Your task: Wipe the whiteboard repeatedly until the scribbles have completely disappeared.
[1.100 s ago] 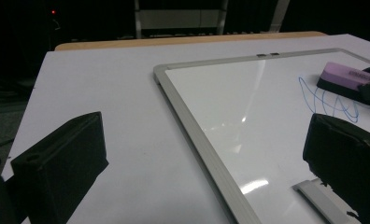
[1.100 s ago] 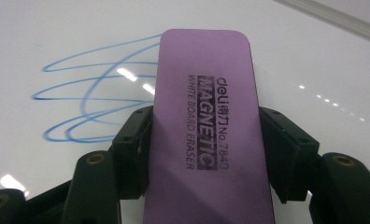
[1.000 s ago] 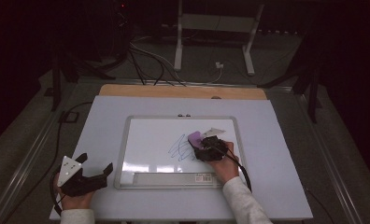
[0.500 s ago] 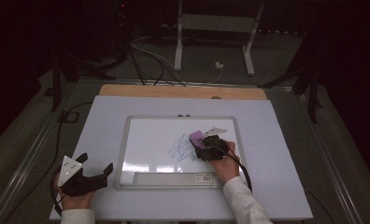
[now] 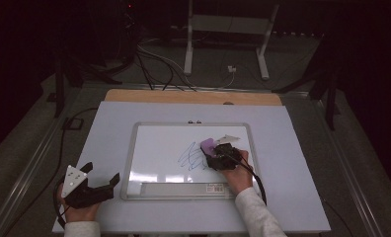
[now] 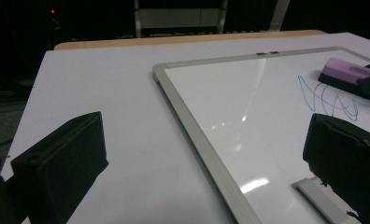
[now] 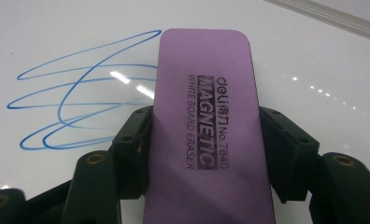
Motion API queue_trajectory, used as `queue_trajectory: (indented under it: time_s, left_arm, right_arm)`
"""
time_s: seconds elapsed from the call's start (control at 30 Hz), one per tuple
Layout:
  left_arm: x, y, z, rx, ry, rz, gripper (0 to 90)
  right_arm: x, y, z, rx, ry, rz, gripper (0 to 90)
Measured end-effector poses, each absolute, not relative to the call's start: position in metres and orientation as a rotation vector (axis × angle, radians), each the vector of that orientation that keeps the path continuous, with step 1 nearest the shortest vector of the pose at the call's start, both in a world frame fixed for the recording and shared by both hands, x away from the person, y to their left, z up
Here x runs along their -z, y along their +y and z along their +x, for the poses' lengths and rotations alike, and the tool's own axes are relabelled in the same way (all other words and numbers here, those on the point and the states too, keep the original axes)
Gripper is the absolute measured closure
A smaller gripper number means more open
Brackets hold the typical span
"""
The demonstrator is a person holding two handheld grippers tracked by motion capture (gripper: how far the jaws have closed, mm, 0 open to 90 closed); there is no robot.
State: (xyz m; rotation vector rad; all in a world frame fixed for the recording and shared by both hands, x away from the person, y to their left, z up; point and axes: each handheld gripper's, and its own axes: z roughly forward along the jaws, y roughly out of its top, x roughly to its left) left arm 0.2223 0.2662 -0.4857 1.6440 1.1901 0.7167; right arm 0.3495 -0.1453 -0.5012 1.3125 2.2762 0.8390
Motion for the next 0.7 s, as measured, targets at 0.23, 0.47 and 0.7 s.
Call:
queue_trajectory:
  time_s: [0.23,0.47,0.7]
  left_arm:
    - [0.487,0.265,0.223,-0.713,1.186,1.652,0.6]
    - [0.487,0.264,0.223,-0.716,1.186,1.656,0.5]
    - [0.487,0.265,0.223,-0.713,1.189,1.652,0.5]
  right_arm:
    - [0.501,-0.143,0.348,-0.832,2.273,1.319,40.7]
    - [0.5,-0.133,0.34,-0.844,2.323,1.269,40.7]
    - [0.499,-0.116,0.33,-0.849,2.413,1.138,40.7]
